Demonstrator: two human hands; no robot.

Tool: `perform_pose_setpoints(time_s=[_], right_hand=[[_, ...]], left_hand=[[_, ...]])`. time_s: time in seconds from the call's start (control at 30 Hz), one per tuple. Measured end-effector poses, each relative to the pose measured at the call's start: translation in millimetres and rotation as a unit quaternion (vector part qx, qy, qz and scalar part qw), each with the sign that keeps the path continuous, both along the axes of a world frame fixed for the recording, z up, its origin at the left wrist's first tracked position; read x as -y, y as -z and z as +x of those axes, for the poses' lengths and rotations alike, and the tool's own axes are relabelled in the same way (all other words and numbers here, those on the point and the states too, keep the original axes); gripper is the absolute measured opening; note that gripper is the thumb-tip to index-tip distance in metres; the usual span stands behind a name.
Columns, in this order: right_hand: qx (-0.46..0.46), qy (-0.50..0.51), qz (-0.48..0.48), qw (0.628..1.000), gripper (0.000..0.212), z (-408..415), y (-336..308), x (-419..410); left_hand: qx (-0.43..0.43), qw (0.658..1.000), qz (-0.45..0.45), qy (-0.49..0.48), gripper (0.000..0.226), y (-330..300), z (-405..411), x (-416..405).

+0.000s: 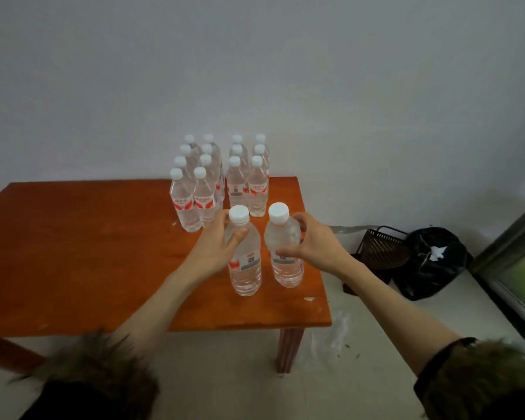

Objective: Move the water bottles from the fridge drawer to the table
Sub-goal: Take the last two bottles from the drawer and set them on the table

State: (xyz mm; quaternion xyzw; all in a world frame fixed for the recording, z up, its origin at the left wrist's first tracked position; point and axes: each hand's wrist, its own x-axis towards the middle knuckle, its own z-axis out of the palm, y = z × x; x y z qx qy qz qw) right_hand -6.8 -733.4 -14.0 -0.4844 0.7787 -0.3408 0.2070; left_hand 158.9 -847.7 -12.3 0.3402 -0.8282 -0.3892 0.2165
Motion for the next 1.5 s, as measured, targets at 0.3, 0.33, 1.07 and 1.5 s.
perform_pose_setpoints(time_s=[0.3,0.33,1.07,1.5], right_hand=[[-0.032,-0.013,0.044,0.998,0.073,-59.4,38.3,125.5],[-0.035,-0.010,0.051,0.998,0.074,-64.9,43.9,136.7],[0.109,0.047,0.073,0.990,0.073,-102.8,90.5,235.3],[0.139,0.118,0.028,0.983,0.072,-84.5,91.0,233.5]], left_hand=[[0.020,1.000,0.016,0.011,0.053,32.0,-57.8,123.4],[0.027,1.000,0.014,0.009,0.052,37.4,-63.9,136.1],[0.027,0.997,0.051,0.049,0.037,89.5,-123.6,250.7],[0.030,0.999,0.032,0.017,0.047,95.9,-119.2,238.0]])
